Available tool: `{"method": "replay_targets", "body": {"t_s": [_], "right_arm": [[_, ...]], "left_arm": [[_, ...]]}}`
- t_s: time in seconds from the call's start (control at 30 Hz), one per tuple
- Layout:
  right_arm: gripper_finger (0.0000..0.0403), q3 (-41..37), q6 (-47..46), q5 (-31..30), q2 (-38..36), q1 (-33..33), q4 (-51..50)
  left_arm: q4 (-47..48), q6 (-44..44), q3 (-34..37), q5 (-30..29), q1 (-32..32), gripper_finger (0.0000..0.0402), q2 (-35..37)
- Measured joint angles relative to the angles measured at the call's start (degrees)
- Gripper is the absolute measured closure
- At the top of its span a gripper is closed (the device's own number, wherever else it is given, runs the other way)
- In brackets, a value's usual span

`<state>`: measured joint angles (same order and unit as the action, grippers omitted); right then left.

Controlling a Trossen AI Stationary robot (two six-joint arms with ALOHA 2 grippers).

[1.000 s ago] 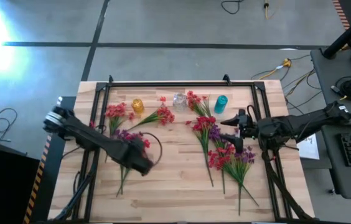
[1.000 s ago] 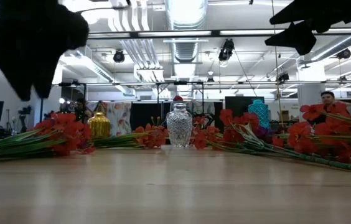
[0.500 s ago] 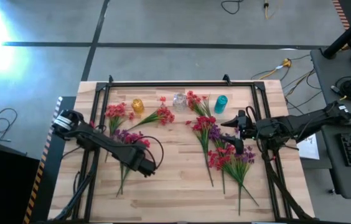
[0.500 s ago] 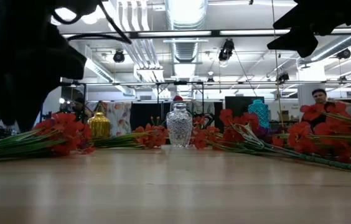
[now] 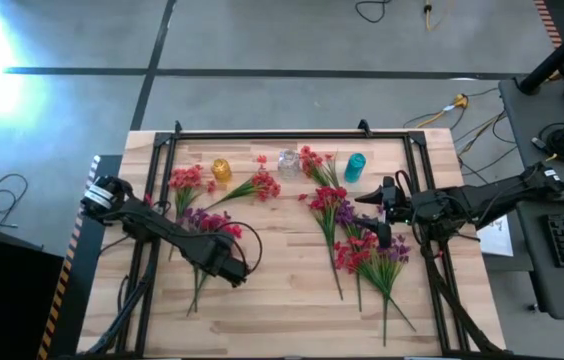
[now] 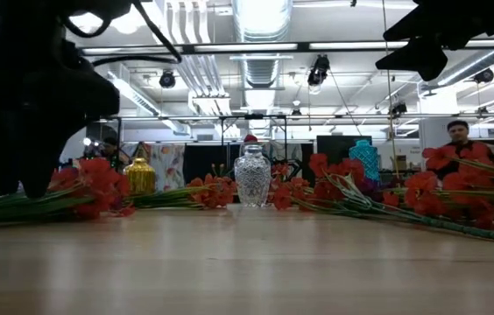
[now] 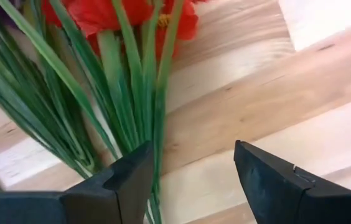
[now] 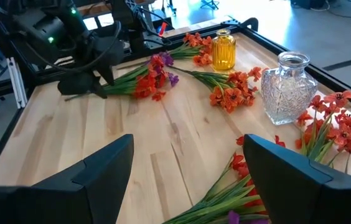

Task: Sort flowers into vase by color
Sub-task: Put the red flowers into the transparent vase

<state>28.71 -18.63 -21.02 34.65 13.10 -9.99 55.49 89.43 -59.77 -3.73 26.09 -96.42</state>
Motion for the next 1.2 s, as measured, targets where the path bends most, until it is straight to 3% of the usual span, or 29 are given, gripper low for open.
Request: {"method": "replay_targets", "body": {"t_s": [0.8, 1.2], "right_arm": [[0.0112, 0.0, 0.1, 0.0, 0.1, 0.0, 0.0], [0.0113, -0.1, 0.6, 0.0, 1.6, 0.0, 0.0]], "left_arm": [[5.5, 2.5, 1.7, 0.3, 0.7, 0.0192, -0.2], [0.4, 2.6, 3.3, -0.6, 0.5, 0.0200, -3.0]]}}
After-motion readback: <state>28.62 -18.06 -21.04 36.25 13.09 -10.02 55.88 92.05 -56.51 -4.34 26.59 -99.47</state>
